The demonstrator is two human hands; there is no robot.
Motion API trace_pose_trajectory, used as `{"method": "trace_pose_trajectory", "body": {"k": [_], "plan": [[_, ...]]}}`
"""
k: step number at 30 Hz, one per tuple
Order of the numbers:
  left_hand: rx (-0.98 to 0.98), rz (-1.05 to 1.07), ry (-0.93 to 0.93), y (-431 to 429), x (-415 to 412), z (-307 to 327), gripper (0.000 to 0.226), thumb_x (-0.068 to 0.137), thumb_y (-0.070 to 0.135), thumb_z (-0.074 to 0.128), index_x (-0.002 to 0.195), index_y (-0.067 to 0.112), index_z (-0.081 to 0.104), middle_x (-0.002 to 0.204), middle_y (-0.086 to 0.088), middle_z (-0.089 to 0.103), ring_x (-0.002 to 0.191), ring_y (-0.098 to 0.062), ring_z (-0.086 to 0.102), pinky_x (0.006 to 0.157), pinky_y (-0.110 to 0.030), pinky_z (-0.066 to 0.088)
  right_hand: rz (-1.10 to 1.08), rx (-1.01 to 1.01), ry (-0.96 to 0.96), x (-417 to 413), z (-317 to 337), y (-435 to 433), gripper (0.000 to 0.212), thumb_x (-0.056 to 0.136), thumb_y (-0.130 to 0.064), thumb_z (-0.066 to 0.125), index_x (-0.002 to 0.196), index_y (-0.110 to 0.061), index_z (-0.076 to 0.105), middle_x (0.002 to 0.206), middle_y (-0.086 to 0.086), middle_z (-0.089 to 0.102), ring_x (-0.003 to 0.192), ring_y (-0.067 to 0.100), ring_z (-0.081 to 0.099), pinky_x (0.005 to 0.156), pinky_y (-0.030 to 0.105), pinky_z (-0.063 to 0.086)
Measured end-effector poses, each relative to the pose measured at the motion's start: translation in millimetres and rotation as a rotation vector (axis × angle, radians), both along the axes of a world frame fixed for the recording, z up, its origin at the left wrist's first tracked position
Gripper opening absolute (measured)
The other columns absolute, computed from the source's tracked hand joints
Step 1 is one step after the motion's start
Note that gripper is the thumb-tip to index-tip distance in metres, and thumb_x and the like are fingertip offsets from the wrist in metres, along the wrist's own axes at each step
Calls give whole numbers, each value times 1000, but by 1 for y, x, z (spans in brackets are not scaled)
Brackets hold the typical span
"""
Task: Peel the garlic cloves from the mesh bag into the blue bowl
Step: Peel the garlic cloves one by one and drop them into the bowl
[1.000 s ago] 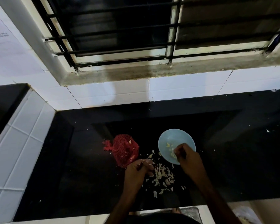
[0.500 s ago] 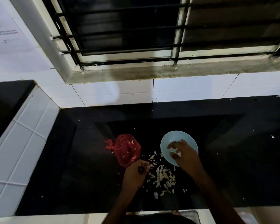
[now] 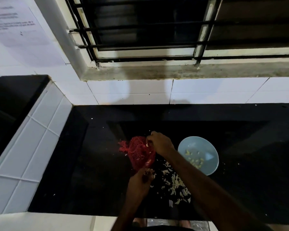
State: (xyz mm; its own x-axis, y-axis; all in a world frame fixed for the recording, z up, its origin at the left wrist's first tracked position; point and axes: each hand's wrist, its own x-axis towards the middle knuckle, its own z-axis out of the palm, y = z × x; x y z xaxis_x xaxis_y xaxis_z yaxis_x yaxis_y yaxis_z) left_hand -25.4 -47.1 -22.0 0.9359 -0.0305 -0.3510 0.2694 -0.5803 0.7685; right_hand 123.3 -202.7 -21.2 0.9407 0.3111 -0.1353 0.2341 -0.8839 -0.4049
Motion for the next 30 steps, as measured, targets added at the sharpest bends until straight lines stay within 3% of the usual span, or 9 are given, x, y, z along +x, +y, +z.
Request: {"method": "trace_pose_trajectory", "body": {"k": [4, 7, 9, 12, 15, 17, 21, 26, 30], "plan": [[-5, -21, 15, 8, -7, -1, 14, 93, 25, 73, 103, 35, 69, 83, 30, 64, 77, 25, 58, 70, 0, 41, 42, -72, -15, 4, -9, 2, 15, 93, -31, 56, 102, -34, 68, 105, -5, 56, 96, 20, 60, 79, 38, 54], [7, 15, 10, 12, -6, -1, 16, 92, 27, 72, 108, 31, 73, 89, 23, 68, 83, 10, 64, 71, -2, 42, 73, -109, -19, 8, -12, 5, 20, 95, -31, 55, 111, -34, 66, 110, -4, 57, 100, 20, 58, 79, 36, 52], [20, 17, -4, 14, -6, -3, 17, 92, 27, 72, 109, 30, 73, 93, 19, 73, 91, -1, 69, 77, -12, 49, 113, -157, -37, 12, -14, 9, 25, 94, -29, 56, 117, -34, 65, 112, -3, 57, 102, 21, 58, 78, 35, 51], [7, 8, -4, 16, -7, -3, 14, 94, 29, 70, 108, 30, 73, 98, 14, 76, 92, -2, 70, 82, -24, 54, 125, -170, -40, 16, -16, 13, 29, 94, -26, 56, 121, -33, 63, 114, -3, 55, 103, 22, 58, 79, 36, 52], [-3, 24, -7, 18, -10, -5, 14, 94, 32, 69, 107, 32, 72, 98, 15, 76, 90, 1, 69, 81, -24, 54, 82, -87, -47, 20, -18, 14, 20, 93, -27, 57, 113, -31, 59, 113, -4, 50, 99, 20, 56, 69, 34, 49], [12, 25, -1, 20, -10, -6, 13, 93, 31, 69, 106, 32, 72, 95, 17, 75, 88, 3, 68, 76, -16, 50, 33, -1, -35, 21, -15, 13, 10, 93, -26, 55, 101, -30, 51, 107, -5, 48, 90, 19, 57, 65, 34, 47], [29, 6, -3, 21, -8, -8, 10, 94, 34, 69, 103, 33, 72, 92, 20, 74, 85, 9, 66, 76, -17, 51, -187, 209, 74, 24, -6, 9, 18, 89, -13, 49, 91, -30, 41, 88, -6, 55, 74, 19, 60, 69, 41, 52], [21, 0, -8, 15, -7, -11, 9, 95, 29, 68, 101, 33, 73, 88, 23, 73, 84, 14, 65, 75, -14, 49, -311, 277, 170, 29, -4, 0, 16, 91, -11, 44, 92, -28, 42, 89, -5, 61, 80, 20, 61, 73, 37, 47], [9, 9, 10, 11, -7, -12, 9, 95, 27, 67, 101, 32, 73, 85, 25, 71, 82, 15, 64, 72, -7, 46, -309, 470, 262, 26, -12, -2, 19, 93, -3, 44, 97, -18, 54, 94, 2, 64, 83, 20, 60, 72, 32, 46]]}}
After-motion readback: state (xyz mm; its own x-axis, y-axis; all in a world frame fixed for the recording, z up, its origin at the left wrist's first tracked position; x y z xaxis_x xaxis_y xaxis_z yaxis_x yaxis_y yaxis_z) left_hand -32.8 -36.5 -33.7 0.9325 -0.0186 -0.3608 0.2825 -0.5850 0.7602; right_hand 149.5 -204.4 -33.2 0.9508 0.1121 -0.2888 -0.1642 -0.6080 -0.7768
